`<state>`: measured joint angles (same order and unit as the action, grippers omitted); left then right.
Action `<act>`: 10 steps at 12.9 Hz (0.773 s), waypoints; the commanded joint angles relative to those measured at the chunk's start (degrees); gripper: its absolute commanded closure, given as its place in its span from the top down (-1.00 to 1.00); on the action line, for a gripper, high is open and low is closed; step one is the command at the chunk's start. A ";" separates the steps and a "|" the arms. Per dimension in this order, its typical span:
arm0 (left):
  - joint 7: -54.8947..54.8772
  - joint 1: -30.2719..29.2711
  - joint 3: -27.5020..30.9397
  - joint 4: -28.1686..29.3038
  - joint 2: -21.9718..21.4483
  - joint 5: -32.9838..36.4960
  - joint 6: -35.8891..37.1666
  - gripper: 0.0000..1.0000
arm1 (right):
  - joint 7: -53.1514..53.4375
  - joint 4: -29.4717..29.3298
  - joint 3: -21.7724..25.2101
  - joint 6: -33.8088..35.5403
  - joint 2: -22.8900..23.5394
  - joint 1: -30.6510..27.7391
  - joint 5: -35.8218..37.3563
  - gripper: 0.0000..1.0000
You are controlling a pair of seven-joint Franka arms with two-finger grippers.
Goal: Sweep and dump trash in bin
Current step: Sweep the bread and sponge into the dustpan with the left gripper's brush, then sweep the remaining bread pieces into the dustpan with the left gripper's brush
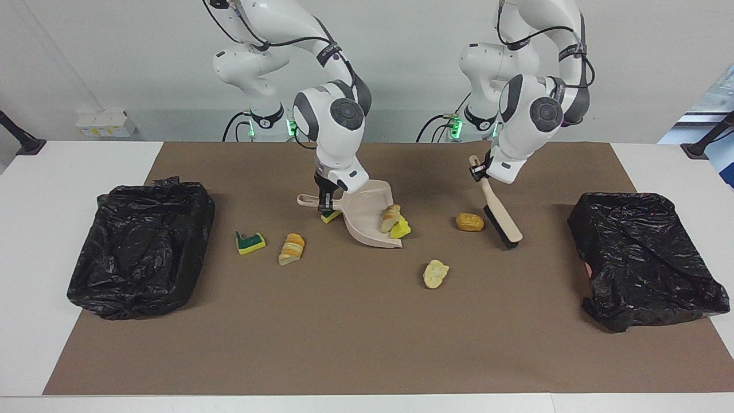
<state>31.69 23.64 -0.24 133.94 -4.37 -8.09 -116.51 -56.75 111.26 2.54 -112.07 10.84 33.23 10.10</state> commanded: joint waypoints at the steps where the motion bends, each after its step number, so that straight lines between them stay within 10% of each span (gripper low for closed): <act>1: -1.18 5.25 0.59 0.26 0.15 -2.54 -3.80 -1.00 | 5.68 0.71 -0.52 -2.71 0.66 2.19 0.80 -1.00; 10: 3.72 21.53 0.42 -4.21 0.24 -7.46 -5.93 -1.00 | 5.16 0.71 -0.52 -4.65 1.64 1.67 0.09 -1.00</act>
<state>33.95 43.65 -0.77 131.65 -4.02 -14.79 -123.21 -53.04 111.66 2.56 -114.94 12.10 35.59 10.11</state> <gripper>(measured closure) 0.736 0.683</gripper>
